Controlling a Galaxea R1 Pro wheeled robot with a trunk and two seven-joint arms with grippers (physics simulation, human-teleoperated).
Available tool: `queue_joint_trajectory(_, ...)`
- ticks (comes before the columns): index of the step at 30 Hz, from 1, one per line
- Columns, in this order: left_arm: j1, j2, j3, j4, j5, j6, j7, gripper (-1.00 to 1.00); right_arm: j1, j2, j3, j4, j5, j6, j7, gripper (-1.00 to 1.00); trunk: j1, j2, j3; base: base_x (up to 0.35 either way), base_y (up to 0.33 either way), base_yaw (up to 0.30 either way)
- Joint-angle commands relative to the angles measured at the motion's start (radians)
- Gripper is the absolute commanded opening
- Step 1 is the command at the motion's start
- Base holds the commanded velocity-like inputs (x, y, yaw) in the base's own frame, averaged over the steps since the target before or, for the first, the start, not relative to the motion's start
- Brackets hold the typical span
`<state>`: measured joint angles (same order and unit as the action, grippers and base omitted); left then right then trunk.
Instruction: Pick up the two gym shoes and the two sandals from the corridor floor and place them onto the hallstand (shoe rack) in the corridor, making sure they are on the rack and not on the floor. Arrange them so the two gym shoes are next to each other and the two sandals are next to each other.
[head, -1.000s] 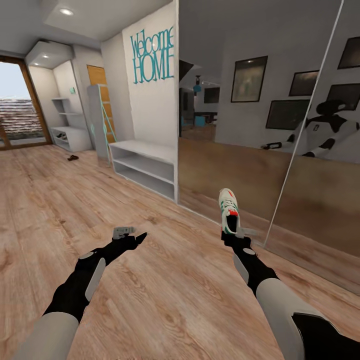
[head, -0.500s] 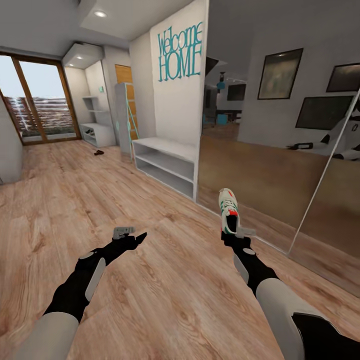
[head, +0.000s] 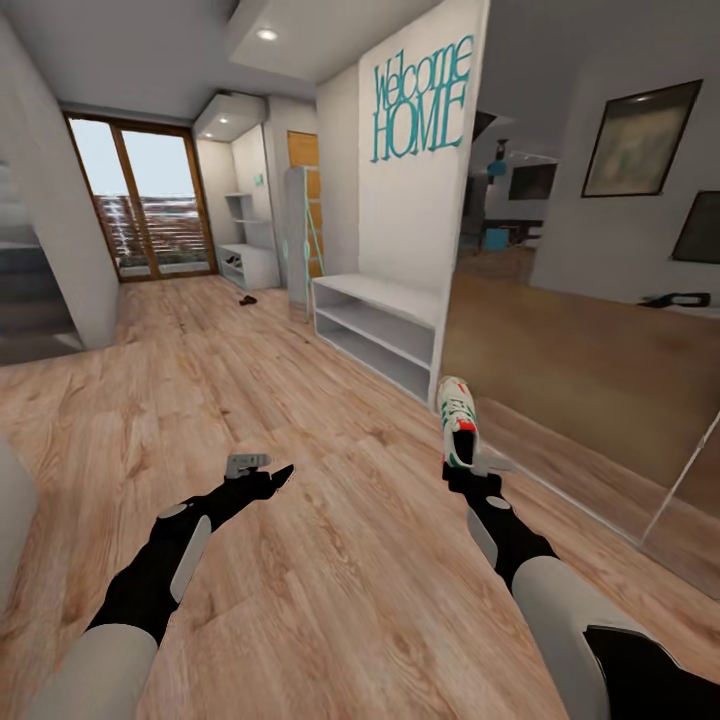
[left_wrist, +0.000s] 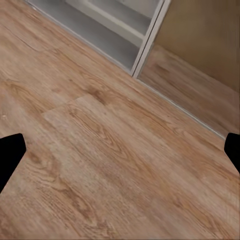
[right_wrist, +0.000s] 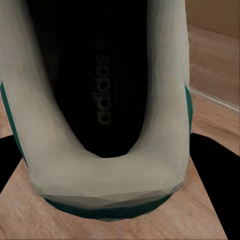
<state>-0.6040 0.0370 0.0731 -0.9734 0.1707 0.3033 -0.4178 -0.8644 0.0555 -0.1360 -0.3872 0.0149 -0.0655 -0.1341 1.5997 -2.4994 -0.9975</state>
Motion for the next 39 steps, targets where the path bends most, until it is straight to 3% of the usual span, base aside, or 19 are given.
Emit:
queue_joint_trajectory(1, 0.000, 0.000, 0.002, -0.001, 0.010, 0.010, -0.003, 1.00, -0.001, 0.001, -0.004, 0.001, 0.002, -0.004, -0.001, -1.00, 0.000, 0.000, -0.001, 0.266, 0.000, 0.299)
queue_joint_trajectory(16, 0.000, 0.000, 0.002, -0.001, 0.013, 0.010, -0.002, 1.00, -0.001, 0.001, -0.002, 0.002, 0.005, -0.008, -0.001, -1.00, 0.000, 0.000, -0.001, 0.327, 0.000, 0.299)
queue_joint_trajectory(30, 0.000, 0.000, 0.002, 0.001, 0.013, 0.010, -0.002, 1.00, -0.001, 0.001, -0.002, 0.002, 0.007, -0.011, -0.001, -1.00, 0.000, 0.000, -0.001, 0.337, 0.000, 0.067)
queue_joint_trajectory(39, 0.000, 0.000, 0.002, 0.000, 0.013, 0.010, -0.002, 1.00, -0.001, 0.001, -0.002, 0.003, 0.007, -0.011, -0.001, -1.00, 0.000, 0.000, 0.002, 0.339, 0.000, 0.233)
